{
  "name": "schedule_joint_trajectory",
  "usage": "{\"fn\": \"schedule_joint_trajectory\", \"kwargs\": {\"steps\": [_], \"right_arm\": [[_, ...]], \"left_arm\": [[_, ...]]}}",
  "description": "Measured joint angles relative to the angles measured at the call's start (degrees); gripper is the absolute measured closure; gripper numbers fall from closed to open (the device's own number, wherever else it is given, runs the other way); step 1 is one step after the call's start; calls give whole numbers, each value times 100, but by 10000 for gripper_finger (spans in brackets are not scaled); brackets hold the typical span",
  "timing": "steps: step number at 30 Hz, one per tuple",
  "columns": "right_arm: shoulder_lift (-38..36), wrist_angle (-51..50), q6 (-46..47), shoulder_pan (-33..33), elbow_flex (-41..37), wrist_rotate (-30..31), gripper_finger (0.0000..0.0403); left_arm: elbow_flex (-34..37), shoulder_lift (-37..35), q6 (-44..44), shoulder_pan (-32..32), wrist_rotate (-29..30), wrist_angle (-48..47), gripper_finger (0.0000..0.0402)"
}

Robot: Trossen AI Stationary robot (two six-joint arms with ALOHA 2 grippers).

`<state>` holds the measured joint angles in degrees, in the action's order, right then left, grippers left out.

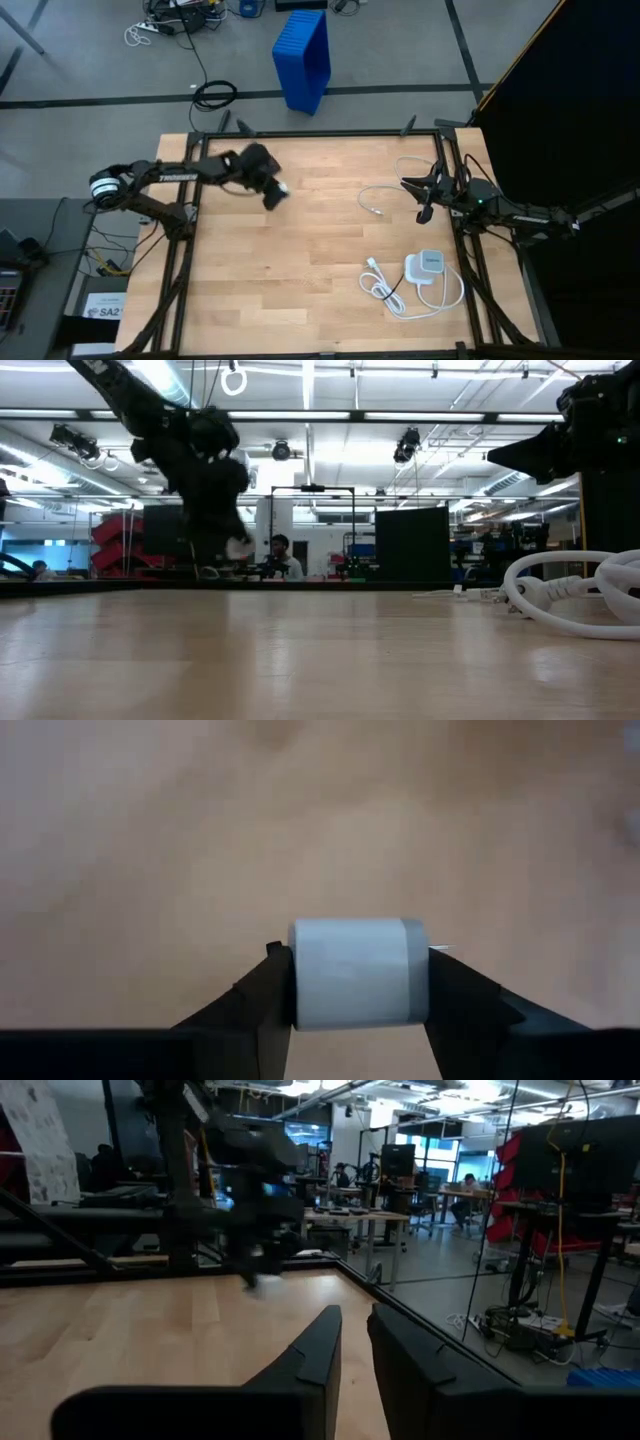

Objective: Insert USB
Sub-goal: Insert the USB cable into the charger adapter

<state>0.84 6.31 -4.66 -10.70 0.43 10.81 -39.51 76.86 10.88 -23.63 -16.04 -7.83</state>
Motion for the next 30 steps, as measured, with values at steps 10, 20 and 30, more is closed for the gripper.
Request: {"fn": "schedule_joint_trajectory", "kwargs": {"steps": [10,20,30], "right_arm": [[0,38,2,0,0,2,375],[-2,238,112,0,0,0,362],[145,131,2151,147,2,-1058,378]], "left_arm": [[-19,552,-602,2391,1356,2264,242],[-21,1779,-2546,3273,2383,4393,242],[-22,2616,-3888,3501,3038,6014,242]]}}
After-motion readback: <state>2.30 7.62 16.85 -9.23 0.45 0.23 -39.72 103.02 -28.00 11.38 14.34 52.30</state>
